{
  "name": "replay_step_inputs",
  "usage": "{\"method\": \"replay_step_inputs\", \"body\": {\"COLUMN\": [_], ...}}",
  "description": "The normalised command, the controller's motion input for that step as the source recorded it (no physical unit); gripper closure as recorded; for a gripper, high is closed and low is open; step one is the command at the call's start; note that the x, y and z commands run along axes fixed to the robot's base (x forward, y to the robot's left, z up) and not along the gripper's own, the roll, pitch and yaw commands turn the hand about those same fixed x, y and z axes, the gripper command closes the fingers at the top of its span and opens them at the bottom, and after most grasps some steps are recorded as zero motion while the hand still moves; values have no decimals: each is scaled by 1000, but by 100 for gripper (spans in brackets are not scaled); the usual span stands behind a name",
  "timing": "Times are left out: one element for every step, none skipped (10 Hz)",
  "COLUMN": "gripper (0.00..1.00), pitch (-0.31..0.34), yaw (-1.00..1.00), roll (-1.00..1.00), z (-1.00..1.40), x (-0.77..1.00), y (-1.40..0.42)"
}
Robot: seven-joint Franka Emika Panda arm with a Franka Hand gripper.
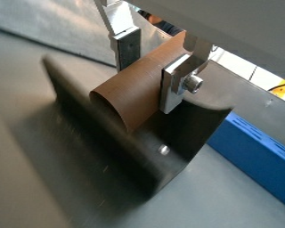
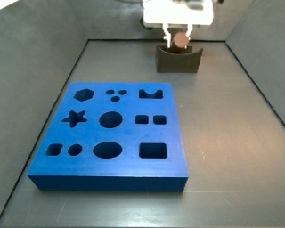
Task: Pick up the round object. Move up. Place the round object on the fixture. Regrasp the round object. Move to above the board. Insert the round object.
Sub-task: Place the round object on the fixture, then regrasp the round object.
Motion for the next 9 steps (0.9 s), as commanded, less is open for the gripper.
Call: {"method": "replay_step_inputs", "body": {"gripper": [100, 100, 100, 100, 0, 0, 0, 0, 0], "pitch": [115, 57, 22, -13, 0, 17, 20, 57, 79], "yaw": [-144, -147, -146, -140, 0, 70, 72, 66, 57], "roll": [-692, -444, -382, -321, 0, 109, 110, 115, 117], "z": [-373, -280, -276, -274, 0, 1000, 1000, 1000, 1000], "x": [114, 89, 82, 77, 0, 0, -2, -27, -34], "y": [73, 72, 65, 68, 0, 0, 0, -1, -7]}}
